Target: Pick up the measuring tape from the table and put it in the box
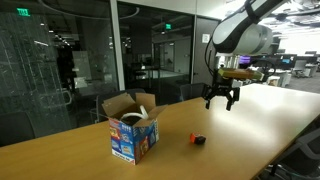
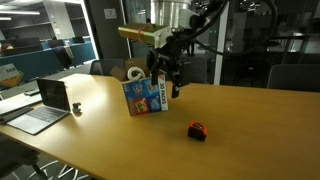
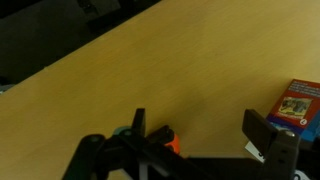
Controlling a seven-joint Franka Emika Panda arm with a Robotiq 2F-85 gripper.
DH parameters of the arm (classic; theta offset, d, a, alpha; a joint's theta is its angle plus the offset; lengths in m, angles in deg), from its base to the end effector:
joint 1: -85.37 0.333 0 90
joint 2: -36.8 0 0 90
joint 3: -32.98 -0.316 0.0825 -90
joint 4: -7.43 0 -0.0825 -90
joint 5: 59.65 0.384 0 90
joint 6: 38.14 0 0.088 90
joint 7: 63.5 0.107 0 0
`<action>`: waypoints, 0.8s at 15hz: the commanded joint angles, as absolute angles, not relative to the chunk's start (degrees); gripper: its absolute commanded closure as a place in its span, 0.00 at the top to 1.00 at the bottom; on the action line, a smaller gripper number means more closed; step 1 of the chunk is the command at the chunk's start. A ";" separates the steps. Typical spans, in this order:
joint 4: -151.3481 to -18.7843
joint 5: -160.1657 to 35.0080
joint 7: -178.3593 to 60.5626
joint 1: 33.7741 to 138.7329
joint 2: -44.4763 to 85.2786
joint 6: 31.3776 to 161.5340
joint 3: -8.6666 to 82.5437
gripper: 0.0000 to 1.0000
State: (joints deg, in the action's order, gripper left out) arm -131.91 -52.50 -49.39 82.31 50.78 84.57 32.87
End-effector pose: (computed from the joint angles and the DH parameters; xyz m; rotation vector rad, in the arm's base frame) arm 0.4475 -0.0178 0.3939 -2.9912 0.5563 0.0852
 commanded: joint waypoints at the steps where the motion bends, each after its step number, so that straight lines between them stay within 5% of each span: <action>1: -124.82 -54.73 -43.52 82.61 40.96 86.68 31.39 1.00; 12: -110.66 -44.20 -24.98 82.50 16.15 92.34 36.26 1.00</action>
State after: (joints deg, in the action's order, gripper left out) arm -116.07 -48.46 -28.76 82.35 22.18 91.26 34.74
